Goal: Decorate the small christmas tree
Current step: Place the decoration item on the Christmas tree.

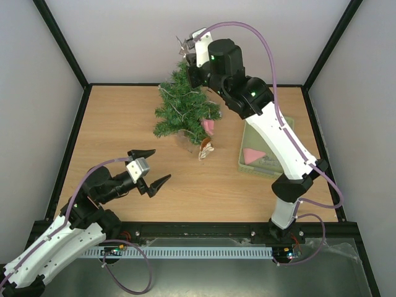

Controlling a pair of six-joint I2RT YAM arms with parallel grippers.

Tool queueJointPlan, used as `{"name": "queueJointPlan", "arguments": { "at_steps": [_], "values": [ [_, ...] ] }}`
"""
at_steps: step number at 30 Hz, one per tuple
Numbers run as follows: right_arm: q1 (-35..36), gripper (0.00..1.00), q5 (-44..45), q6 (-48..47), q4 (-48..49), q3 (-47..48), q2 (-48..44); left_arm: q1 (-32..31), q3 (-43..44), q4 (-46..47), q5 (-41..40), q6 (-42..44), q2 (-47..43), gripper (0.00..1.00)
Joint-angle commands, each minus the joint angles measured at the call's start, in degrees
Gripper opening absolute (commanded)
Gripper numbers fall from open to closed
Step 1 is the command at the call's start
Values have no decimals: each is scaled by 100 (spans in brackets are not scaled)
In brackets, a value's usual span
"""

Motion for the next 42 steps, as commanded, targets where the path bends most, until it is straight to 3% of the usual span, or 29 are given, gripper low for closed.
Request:
{"name": "queueJointPlan", "arguments": {
  "at_steps": [1,34,42],
  "values": [
    [-29,2,-120,67,-293,183,76,-10,-74,62,-43,24,-75,99],
    [-102,2,-232,192,-810,395,359,-10,-63,36,-61,33,-69,99],
    [-105,17,-135,258,-612,370,247,-10,-67,46,-61,46,-60,99]
  ]
}}
